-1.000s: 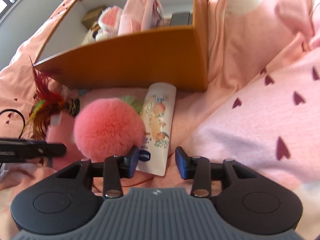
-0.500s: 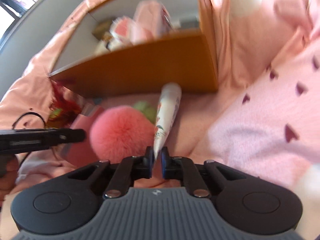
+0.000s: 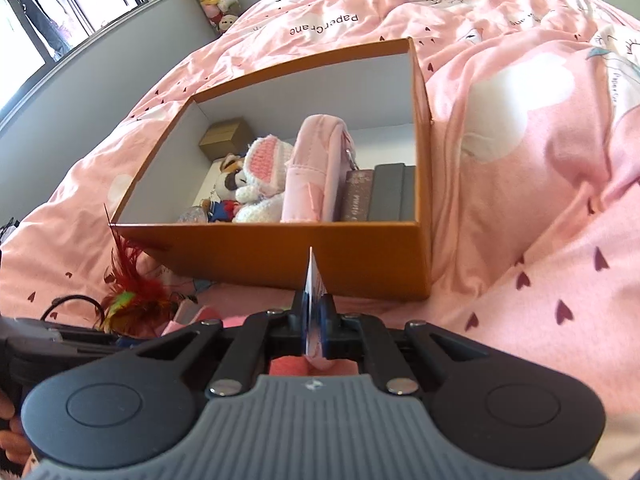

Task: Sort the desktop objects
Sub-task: 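Grasp the white lotion tube with the right tool while the left tool lifts the pink brush, then carry the pink brush with the left tool while the right tool carries the lotion tube toward the box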

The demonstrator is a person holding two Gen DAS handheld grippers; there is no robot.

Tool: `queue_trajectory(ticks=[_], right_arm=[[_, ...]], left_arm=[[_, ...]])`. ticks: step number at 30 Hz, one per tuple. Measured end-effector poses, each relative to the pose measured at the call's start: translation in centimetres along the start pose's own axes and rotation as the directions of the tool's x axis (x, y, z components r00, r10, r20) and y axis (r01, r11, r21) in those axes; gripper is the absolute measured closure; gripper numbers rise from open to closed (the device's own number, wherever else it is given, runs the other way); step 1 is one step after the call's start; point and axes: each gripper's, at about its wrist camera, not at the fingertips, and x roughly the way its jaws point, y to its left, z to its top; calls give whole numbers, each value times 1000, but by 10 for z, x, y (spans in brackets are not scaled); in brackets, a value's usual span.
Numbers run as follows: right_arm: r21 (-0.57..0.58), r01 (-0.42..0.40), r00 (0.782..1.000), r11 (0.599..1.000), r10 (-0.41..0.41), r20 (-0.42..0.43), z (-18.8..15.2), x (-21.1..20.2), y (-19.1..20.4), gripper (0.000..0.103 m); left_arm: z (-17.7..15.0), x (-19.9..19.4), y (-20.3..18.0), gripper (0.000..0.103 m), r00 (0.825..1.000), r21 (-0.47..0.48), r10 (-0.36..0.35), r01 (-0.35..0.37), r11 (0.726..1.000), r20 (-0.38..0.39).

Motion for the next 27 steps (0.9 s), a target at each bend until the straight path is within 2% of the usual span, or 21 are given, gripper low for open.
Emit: queue_trajectory(ticks=[3, 7, 11, 20, 27], right_arm=[[-3, 10, 1000, 1000, -10, -25, -1, 6, 0, 91], [-9, 10, 1000, 1000, -10, -25, -2, 3, 2, 93], [-49, -14, 1000, 999, 14, -2, 5, -17, 12, 93], [-142, -128, 983, 982, 144, 112, 38, -69, 38, 94], [-188, -143, 962, 972, 181, 206, 76, -78, 53, 94]], left_arm=[[-2, -3, 2, 78, 1000, -7, -7, 7, 1000, 11], [-3, -16, 3, 79, 999, -1, -12, 12, 1000, 50], [9, -37, 8, 79, 993, 11, -32, 31, 999, 110], [38, -105, 2, 79, 958, 76, -131, 115, 990, 256], [80, -127, 1, 79, 929, 88, -103, 77, 993, 357]])
